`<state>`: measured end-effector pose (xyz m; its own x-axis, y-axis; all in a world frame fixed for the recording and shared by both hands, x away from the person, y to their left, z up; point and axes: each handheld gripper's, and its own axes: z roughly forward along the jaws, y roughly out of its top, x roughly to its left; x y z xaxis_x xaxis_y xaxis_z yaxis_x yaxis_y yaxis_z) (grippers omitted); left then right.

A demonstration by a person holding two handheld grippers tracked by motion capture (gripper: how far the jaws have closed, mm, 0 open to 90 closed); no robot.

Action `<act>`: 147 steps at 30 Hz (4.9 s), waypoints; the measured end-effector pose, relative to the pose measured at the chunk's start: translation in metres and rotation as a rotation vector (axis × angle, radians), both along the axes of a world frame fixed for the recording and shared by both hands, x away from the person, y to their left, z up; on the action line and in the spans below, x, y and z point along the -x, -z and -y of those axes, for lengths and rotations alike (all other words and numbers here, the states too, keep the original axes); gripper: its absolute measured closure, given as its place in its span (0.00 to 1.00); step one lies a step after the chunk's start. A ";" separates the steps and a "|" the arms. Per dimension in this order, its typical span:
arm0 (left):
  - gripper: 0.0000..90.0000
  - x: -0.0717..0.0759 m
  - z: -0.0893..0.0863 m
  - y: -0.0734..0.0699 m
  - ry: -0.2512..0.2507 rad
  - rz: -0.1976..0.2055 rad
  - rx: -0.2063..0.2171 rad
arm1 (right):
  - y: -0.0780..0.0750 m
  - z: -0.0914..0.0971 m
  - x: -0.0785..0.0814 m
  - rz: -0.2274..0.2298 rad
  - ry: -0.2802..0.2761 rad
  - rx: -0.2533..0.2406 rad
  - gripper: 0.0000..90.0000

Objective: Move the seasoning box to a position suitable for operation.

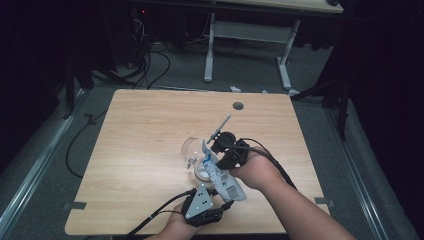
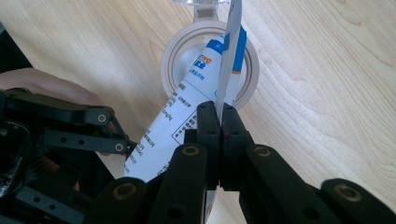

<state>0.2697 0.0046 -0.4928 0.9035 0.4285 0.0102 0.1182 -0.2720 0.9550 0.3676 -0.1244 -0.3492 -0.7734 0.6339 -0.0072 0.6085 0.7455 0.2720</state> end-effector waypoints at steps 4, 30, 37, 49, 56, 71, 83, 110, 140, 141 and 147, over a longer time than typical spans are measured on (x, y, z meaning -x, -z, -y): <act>0.59 -0.001 0.000 0.002 -0.006 0.000 -0.008 | 0.000 0.000 0.000 -0.001 -0.002 0.000 0.99; 0.58 -0.008 -0.003 0.013 -0.028 -0.014 -0.035 | 0.000 0.003 0.002 0.003 0.004 -0.011 0.99; 0.56 -0.009 -0.004 0.013 -0.023 -0.029 -0.031 | -0.002 0.003 0.002 -0.001 0.004 -0.019 1.00; 0.49 -0.011 -0.006 0.015 -0.020 -0.042 -0.041 | -0.005 0.006 0.004 -0.001 0.012 -0.034 1.00; 0.48 -0.009 -0.009 0.017 -0.025 -0.047 -0.043 | -0.008 0.008 0.006 0.010 0.011 -0.048 1.00; 0.49 -0.001 -0.048 0.008 -0.067 -0.012 -0.030 | -0.010 0.009 0.010 0.026 0.004 -0.056 1.00; 0.50 -0.022 -0.083 0.020 -0.140 -0.049 -0.030 | -0.008 0.011 0.007 0.035 0.009 -0.051 0.99; 0.50 -0.034 -0.096 0.020 -0.181 -0.057 -0.027 | 0.003 0.050 0.010 0.051 0.076 -0.042 0.99; 0.50 -0.035 -0.095 0.023 -0.179 -0.049 -0.047 | 0.035 0.099 0.003 0.051 0.178 0.005 0.99; 0.50 -0.035 -0.095 0.023 -0.179 -0.051 -0.045 | 0.035 0.099 0.004 0.041 0.210 0.004 0.99; 0.50 -0.035 -0.096 0.023 -0.180 -0.051 -0.045 | 0.035 0.112 -0.002 0.059 0.240 0.000 0.99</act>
<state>0.3048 0.1001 -0.5155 0.8121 0.5834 -0.0110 0.2170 -0.2845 0.9338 0.3692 -0.2361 -0.3846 -0.5987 0.7996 -0.0475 0.7514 0.5812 0.3124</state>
